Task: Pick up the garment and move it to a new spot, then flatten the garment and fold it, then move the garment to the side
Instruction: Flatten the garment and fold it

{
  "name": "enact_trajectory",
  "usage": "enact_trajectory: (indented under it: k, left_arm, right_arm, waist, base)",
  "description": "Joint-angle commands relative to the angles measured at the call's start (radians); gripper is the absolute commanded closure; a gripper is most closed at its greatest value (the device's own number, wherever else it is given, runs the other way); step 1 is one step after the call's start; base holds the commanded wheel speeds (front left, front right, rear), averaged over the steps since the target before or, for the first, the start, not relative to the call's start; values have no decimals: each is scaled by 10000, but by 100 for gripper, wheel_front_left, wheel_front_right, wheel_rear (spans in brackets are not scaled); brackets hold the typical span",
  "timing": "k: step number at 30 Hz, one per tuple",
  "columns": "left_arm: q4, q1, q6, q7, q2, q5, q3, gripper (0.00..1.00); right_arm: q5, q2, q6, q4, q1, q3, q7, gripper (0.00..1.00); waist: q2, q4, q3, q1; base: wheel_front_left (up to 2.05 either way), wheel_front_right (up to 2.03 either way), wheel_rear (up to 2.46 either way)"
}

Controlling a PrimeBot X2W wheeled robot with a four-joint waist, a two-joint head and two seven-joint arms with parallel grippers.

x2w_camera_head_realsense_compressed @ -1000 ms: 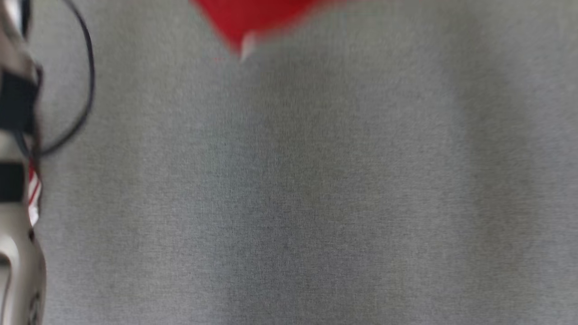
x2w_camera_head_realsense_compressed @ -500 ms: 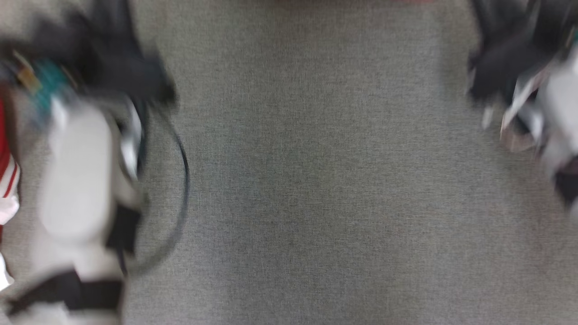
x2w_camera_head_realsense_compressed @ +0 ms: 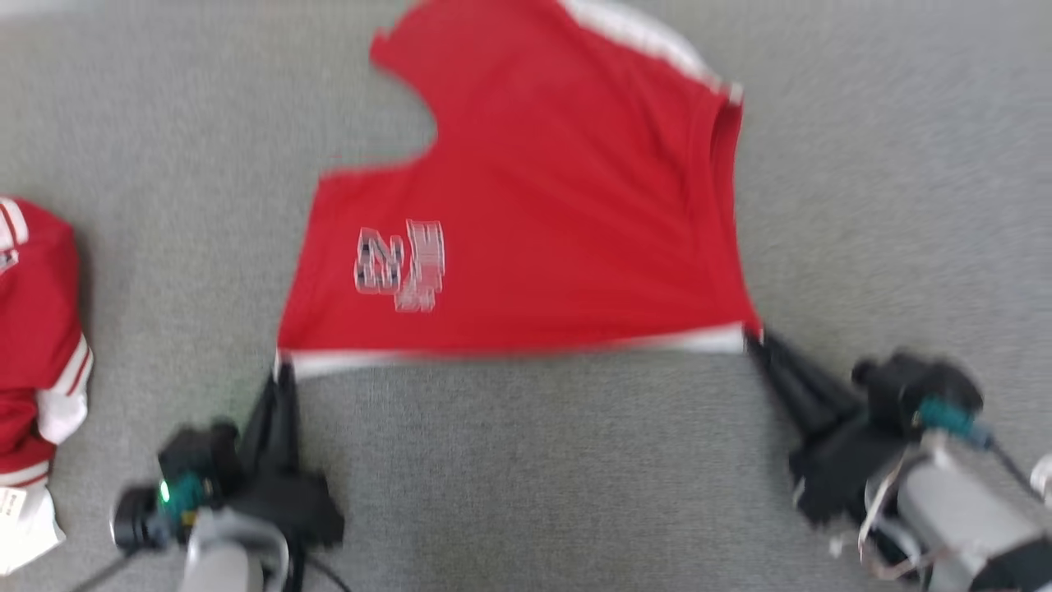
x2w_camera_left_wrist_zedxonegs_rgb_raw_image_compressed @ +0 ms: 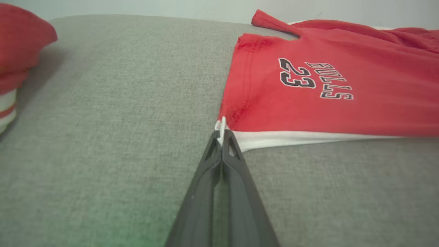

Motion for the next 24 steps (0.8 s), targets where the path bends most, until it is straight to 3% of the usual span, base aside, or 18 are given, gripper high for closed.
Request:
enact_trajectory:
  k: [1, 13, 24]
  left_arm:
    - [133, 469, 0, -28, 32, 16, 157, 100]
    - [688, 3100, -99, -25, -51, 21, 645, 100]
    - [490, 4283, -136, -29, -74, -86, 751, 100]
  right_arm:
    - [-8, 73, -29, 148, 529, -172, 5, 100]
    - [192, 938, -33, 564, 3236, 660, 5, 100]
    - [450, 1246, -31, 814, 4232, 1249, 3, 100]
  waist:
    - [2, -472, -1179, 3]
    - [2, -623, -3415, 3]
    - [2, -618, -4014, 3]
  base:
    - [0, 0, 0]
    - [0, 0, 0]
    - [0, 0, 0]
